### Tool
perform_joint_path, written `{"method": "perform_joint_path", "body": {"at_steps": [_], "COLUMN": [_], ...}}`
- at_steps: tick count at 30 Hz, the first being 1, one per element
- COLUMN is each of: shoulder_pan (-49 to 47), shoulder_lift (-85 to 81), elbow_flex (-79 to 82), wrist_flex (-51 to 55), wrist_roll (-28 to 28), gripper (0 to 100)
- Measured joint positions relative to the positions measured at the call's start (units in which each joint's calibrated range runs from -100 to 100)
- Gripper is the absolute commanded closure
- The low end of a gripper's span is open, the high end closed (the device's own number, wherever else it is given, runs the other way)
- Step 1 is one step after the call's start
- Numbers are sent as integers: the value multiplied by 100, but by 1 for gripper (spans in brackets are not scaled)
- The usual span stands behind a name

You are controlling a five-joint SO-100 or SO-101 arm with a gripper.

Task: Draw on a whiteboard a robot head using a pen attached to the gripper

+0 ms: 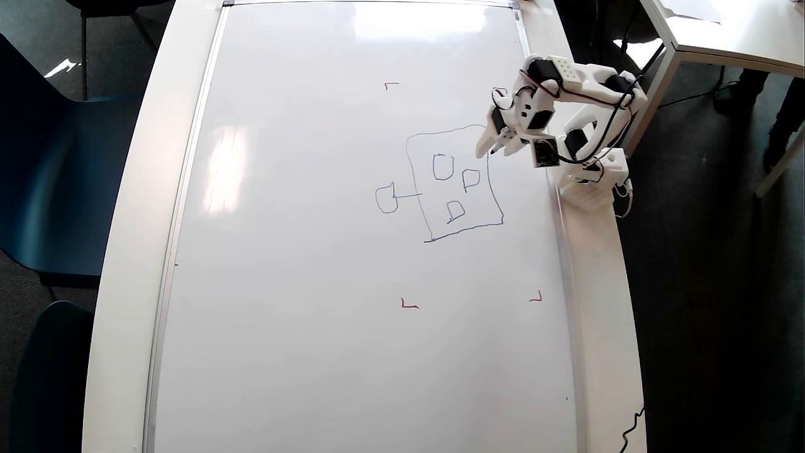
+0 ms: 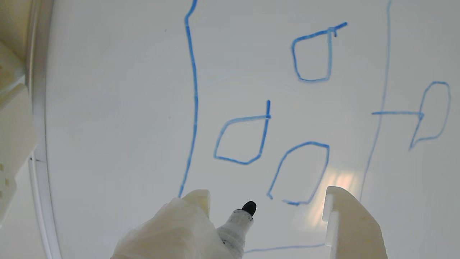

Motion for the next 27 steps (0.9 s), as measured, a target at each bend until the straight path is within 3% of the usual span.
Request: {"method": "perform_joint_path", "body": {"at_steps": [8, 15, 21, 27], "shoulder_pan": [0, 15, 15, 23], "shoulder_lift": [-1533, -3295, -4490, -5252], "elbow_flex": [1078, 2257, 2659, 2668], "wrist_flex": [-135, -1554, -2019, -2078], "wrist_roll": [0, 37, 264, 745], "gripper": [79, 80, 98, 99]}}
